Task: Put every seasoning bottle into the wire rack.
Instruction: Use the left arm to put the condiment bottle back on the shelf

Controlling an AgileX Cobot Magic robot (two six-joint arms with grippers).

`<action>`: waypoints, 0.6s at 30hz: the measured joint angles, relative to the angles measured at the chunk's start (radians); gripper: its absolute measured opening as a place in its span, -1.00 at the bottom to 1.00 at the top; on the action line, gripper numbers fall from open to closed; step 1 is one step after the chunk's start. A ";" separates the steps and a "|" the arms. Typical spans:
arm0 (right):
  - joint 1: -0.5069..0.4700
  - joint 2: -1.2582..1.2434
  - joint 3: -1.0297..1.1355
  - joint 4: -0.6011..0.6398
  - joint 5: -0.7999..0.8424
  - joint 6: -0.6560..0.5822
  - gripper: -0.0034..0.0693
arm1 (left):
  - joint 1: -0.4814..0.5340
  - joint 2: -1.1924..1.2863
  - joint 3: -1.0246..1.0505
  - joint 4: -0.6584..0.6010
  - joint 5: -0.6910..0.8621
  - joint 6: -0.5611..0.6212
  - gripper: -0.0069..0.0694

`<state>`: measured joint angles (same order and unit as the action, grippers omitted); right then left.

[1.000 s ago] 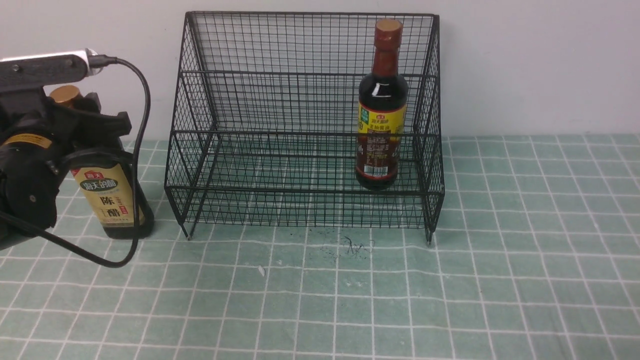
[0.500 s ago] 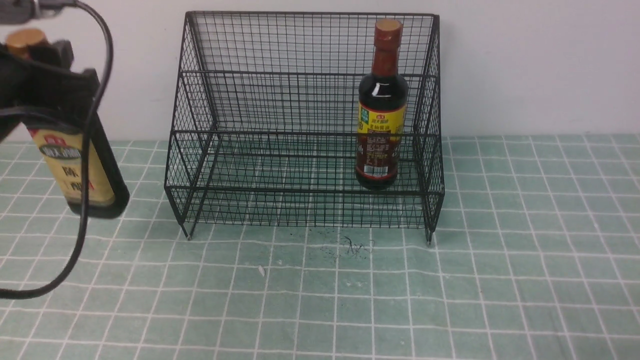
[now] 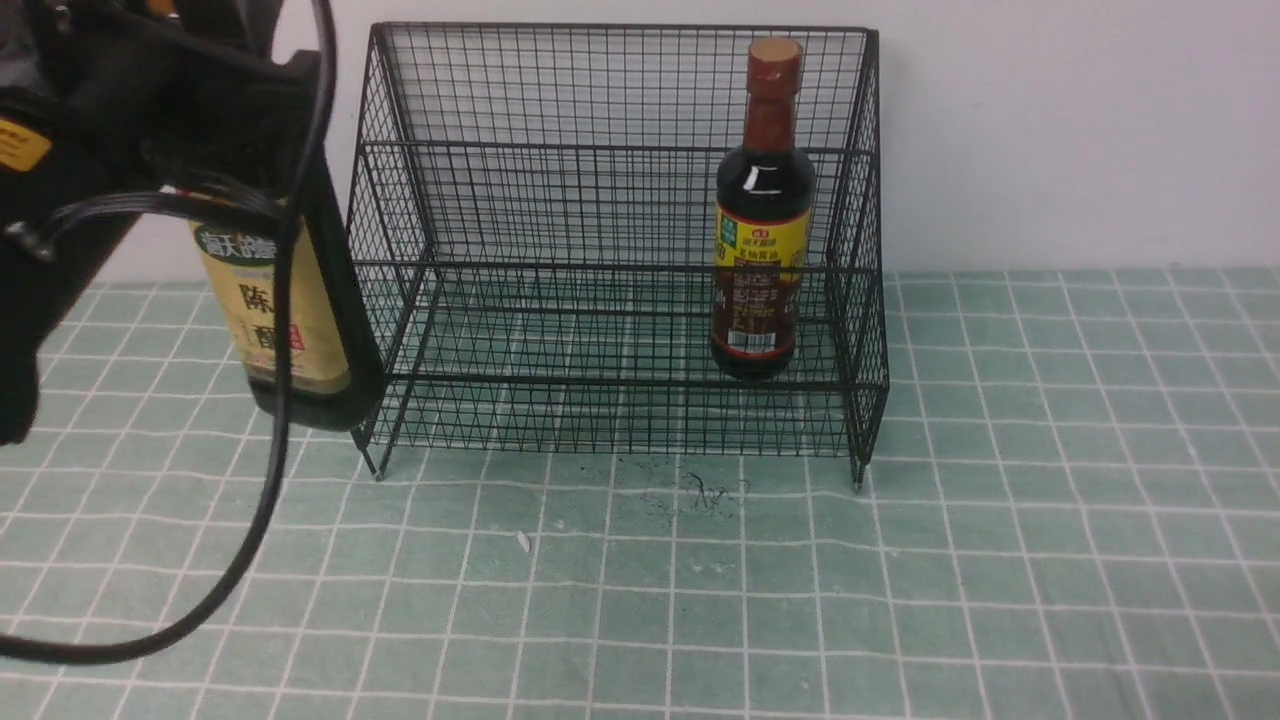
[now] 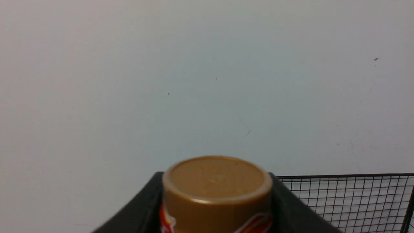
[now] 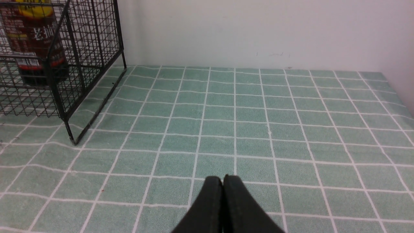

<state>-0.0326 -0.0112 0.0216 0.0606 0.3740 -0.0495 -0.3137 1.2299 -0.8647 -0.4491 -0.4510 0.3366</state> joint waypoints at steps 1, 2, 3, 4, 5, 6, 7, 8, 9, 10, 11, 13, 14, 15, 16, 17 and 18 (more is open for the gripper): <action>0.000 0.000 0.000 0.000 0.000 0.000 -0.94 | -0.007 0.016 -0.011 -0.011 -0.003 0.000 -0.01; 0.000 0.000 0.000 0.000 0.000 0.000 -0.94 | -0.013 0.035 -0.025 -0.021 -0.005 0.000 -0.01; 0.000 0.000 0.000 0.000 0.000 0.000 -0.94 | -0.016 0.050 -0.038 -0.029 -0.005 0.000 -0.01; 0.000 0.000 0.000 0.000 0.000 0.000 -0.94 | -0.016 0.068 -0.051 -0.036 -0.004 0.000 -0.01; 0.000 0.000 0.000 0.000 0.000 0.000 -0.94 | -0.018 0.072 -0.058 -0.038 -0.004 0.000 -0.01; 0.000 0.000 0.000 0.000 0.000 0.000 -0.94 | -0.018 0.089 -0.075 -0.042 -0.004 0.000 -0.01; 0.000 0.000 0.000 0.000 0.000 0.000 -0.94 | -0.018 0.116 -0.097 -0.046 -0.005 0.000 -0.01; 0.000 0.000 0.000 0.000 0.000 0.000 -0.94 | -0.018 0.119 -0.102 -0.046 -0.006 0.000 -0.01; 0.000 0.000 0.000 0.000 0.000 0.000 -0.94 | -0.018 0.143 -0.113 -0.051 -0.013 0.001 -0.01; 0.000 0.000 0.000 0.000 0.000 0.000 -0.94 | -0.018 0.148 -0.115 -0.053 -0.014 0.001 -0.01; 0.000 0.000 0.000 0.000 0.000 0.000 -0.94 | -0.018 0.164 -0.117 -0.059 -0.014 0.001 -0.01; 0.000 0.000 0.000 0.000 0.000 0.000 -0.94 | -0.018 0.194 -0.118 -0.069 0.011 0.002 -0.01; 0.000 0.000 0.000 0.000 0.000 0.000 -0.94 | -0.018 0.207 -0.118 -0.072 0.035 0.006 -0.01; 0.000 0.000 0.000 0.000 0.000 0.000 -0.94 | -0.018 0.210 -0.118 -0.072 0.040 0.006 -0.01; 0.000 0.000 0.000 0.000 0.000 0.000 -0.94 | -0.018 0.225 -0.118 -0.075 0.072 0.013 -0.01; 0.000 0.000 0.000 0.000 0.000 0.000 -0.94 | -0.018 0.239 -0.118 -0.075 0.105 0.018 -0.01; 0.000 0.000 0.000 0.000 0.000 0.001 -0.94 | -0.018 0.249 -0.118 -0.075 0.131 0.020 -0.01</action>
<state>-0.0326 -0.0112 0.0216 0.0606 0.3740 -0.0488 -0.3320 1.4793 -0.9825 -0.5240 -0.3201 0.3570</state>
